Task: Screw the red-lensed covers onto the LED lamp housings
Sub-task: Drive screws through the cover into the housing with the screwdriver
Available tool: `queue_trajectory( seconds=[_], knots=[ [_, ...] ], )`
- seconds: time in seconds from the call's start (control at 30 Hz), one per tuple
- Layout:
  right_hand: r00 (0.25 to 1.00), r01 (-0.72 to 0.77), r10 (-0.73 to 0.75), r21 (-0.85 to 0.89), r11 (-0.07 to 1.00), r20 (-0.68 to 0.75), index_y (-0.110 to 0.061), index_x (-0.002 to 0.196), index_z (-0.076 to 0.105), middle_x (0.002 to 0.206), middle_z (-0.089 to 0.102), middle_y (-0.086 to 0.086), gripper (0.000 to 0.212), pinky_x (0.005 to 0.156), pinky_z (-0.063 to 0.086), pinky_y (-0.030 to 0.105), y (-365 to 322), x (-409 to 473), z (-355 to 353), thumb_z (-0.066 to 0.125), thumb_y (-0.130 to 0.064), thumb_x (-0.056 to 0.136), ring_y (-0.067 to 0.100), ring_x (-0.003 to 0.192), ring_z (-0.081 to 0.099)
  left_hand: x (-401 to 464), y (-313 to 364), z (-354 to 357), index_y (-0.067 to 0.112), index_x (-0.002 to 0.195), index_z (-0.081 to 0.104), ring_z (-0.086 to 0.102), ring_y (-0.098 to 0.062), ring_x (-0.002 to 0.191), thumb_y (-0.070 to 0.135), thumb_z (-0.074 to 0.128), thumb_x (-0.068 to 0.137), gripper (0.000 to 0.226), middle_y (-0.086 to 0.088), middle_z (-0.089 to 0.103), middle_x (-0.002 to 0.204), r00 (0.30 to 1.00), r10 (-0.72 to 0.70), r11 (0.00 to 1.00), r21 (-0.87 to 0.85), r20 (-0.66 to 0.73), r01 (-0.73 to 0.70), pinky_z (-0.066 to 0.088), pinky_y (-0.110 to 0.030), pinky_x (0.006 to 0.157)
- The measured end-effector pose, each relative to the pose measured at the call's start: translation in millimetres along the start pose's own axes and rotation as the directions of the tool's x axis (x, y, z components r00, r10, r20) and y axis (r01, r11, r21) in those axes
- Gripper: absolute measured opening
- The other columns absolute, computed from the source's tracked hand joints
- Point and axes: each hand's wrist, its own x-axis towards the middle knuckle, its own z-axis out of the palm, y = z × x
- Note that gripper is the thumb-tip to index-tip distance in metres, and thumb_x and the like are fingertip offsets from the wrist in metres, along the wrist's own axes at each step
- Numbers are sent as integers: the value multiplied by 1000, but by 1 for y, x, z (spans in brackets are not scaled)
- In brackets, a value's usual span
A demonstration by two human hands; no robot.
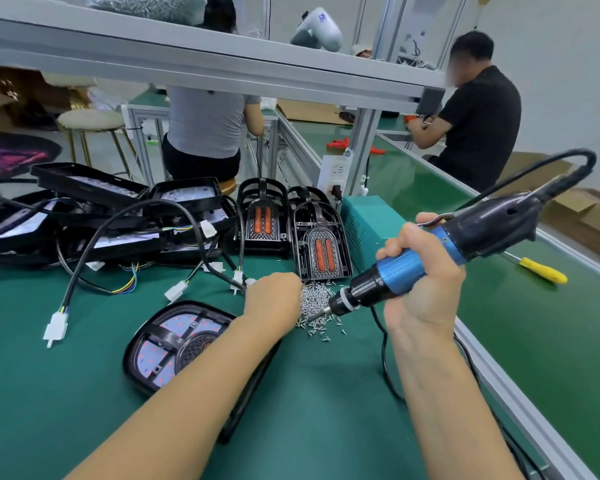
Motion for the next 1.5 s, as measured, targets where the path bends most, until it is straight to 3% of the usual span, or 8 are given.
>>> queue_trajectory(
  seconds=[0.07, 0.13, 0.2, 0.27, 0.5, 1.03, 1.3, 1.5],
  knots=[
    [999, -33, 33, 74, 997, 0, -16, 82, 55, 59, 48, -2, 17, 53, 44, 23, -4, 0, 1, 59, -3, 72, 12, 47, 49, -11, -13, -12, 13, 73, 63, 59, -19, 73, 6, 55, 86, 17, -1, 68, 78, 996, -64, 893, -449, -62, 29, 49, -31, 74],
    [998, -62, 61, 148, 987, 10, -17, 84, 53, 56, 47, -4, 17, 54, 43, 21, -7, -1, 5, 57, -4, 73, 10, 48, 47, -33, -29, -24, 16, 69, 69, 58, -10, 65, 5, 67, 81, 16, 2, 68, 69, 988, -151, 504, -862, -24, 56, 49, -22, 63],
    [996, -94, 90, 215, 972, 26, -18, 84, 52, 57, 47, -5, 16, 54, 42, 20, -8, -2, 11, 57, -7, 73, 8, 48, 46, -61, -42, -33, 12, 73, 71, 59, -9, 63, 4, 74, 73, 9, -2, 69, 71, 987, -135, 47, -994, 89, 96, 50, -18, 58],
    [992, -127, 118, 264, 956, 48, -19, 84, 51, 58, 46, -6, 15, 55, 43, 19, -8, -5, 19, 56, -10, 73, 8, 49, 46, -85, -50, -35, 7, 76, 71, 62, -10, 61, 7, 73, 63, 13, -8, 70, 73, 978, -117, -224, -964, 172, 142, 53, -18, 57],
    [971, -224, 183, 315, 922, 154, -17, 83, 50, 57, 47, -6, 14, 54, 44, 19, 1, -25, 50, 55, -10, 72, 8, 47, 47, -128, -68, -35, 3, 77, 73, 63, -13, 58, 5, 70, 60, 17, -11, 69, 74, 943, -228, -362, -920, 242, 148, 55, -21, 55],
    [941, -303, 239, 282, 911, 238, -17, 82, 52, 58, 47, -5, 14, 53, 44, 20, 19, -46, 69, 54, -8, 72, 8, 48, 47, -147, -81, -37, 10, 68, 77, 61, -12, 58, 10, 72, 57, 12, -10, 71, 70, 941, -296, -266, -961, 161, 81, 53, -20, 56],
    [920, -316, 272, 122, 941, 281, -16, 84, 53, 62, 45, -1, 23, 52, 43, 24, 64, -69, 85, 57, 3, 71, 13, 46, 47, -152, -124, -28, 20, 75, 75, 63, -5, 66, -2, 72, 78, 23, 6, 73, 73, 837, -539, 348, -929, -89, 125, 49, -15, 68],
    [900, -199, 201, -47, 979, 386, -33, 69, 64, 56, 55, -7, 35, 56, 41, 29, 86, -87, 94, 61, 2, 69, 15, 48, 47, -161, -135, -16, 17, 94, 75, 55, -19, 86, 9, 62, 89, 16, 5, 66, 85, 842, -398, 868, -445, -363, 218, 35, -27, 71]
  ],
)
